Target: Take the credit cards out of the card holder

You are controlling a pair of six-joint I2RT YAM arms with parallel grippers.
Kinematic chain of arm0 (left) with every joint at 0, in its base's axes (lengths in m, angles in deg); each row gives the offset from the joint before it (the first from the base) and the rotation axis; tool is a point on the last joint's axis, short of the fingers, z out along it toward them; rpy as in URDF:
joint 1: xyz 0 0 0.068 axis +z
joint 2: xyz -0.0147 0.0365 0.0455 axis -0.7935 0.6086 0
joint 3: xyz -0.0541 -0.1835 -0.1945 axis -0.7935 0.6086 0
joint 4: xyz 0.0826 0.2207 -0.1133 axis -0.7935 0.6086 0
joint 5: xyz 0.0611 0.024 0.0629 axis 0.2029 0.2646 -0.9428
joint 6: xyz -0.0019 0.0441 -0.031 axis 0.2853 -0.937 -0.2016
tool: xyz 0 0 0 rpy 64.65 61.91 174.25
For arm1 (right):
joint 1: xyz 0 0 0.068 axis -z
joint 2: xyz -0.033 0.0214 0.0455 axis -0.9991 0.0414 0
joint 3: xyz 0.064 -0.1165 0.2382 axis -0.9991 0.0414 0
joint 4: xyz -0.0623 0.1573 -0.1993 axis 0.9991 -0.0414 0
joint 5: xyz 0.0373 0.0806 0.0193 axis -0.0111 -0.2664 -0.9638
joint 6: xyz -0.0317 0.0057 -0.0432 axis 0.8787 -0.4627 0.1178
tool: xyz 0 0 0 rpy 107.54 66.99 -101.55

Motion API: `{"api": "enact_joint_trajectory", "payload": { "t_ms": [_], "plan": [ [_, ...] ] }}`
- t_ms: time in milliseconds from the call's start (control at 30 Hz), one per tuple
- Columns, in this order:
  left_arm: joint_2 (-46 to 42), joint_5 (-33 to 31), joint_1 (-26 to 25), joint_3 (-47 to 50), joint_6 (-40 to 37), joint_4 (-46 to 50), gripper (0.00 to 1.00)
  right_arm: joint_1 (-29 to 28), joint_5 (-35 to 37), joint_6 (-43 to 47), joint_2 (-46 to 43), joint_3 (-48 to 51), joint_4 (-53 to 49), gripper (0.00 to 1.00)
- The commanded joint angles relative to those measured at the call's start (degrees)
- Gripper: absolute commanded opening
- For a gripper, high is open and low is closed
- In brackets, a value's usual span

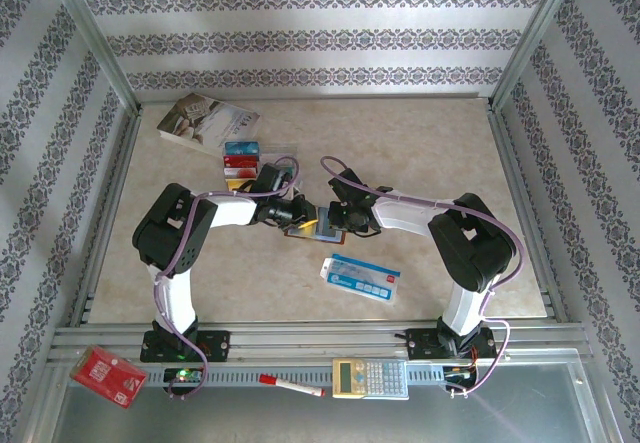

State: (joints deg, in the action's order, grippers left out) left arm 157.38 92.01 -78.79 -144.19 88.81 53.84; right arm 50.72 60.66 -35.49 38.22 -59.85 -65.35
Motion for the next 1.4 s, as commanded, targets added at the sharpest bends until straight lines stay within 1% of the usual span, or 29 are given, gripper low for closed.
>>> {"api": "enact_joint_trajectory", "payload": {
  "t_ms": [0,200,367,433,533,600,733,1067,1200,1367],
  "plan": [
    [1.2,1.1,-0.6,-0.9,-1.2,0.7,0.14,-0.4,-0.3,0.0,2.0,0.1,-1.9,0.18],
    [1.9,5.5,-0.6,-0.5,0.6,-4.2,0.14,-0.4,-0.3,-0.1,1.8,0.2,-2.0,0.18],
    [2.4,6.8,-0.7,-0.7,0.7,-4.6,0.14,-0.4,-0.3,-0.1,1.8,0.2,-1.9,0.18],
    [2.1,6.5,-0.7,-0.6,0.4,-4.6,0.13,-0.4,-0.2,-0.1,1.8,0.3,-2.0,0.18],
    [1.2,5.5,-0.5,-0.3,-0.3,-3.5,0.06,-0.3,0.0,-0.1,1.7,0.5,-2.1,0.18],
    [0.3,4.5,-0.3,-0.2,-1.2,-2.1,0.03,-0.4,0.4,-0.2,1.7,0.6,-2.2,0.18],
    [-2.5,3.1,1.1,0.3,-4.0,2.5,0.00,0.1,1.2,-0.6,1.3,0.9,-2.7,0.18],
    [-9.5,-0.3,3.5,-0.2,-13.7,17.5,0.00,0.6,1.1,-0.5,0.4,0.9,-2.5,0.18],
    [-12.6,-3.6,4.3,-1.1,-16.8,23.4,0.00,0.6,0.5,-0.3,-0.5,1.0,-1.4,0.18],
    [-18.3,-7.3,5.9,-1.5,-19.0,27.8,0.00,0.7,-0.9,1.3,-2.9,0.7,2.6,0.18]
  ]
}}
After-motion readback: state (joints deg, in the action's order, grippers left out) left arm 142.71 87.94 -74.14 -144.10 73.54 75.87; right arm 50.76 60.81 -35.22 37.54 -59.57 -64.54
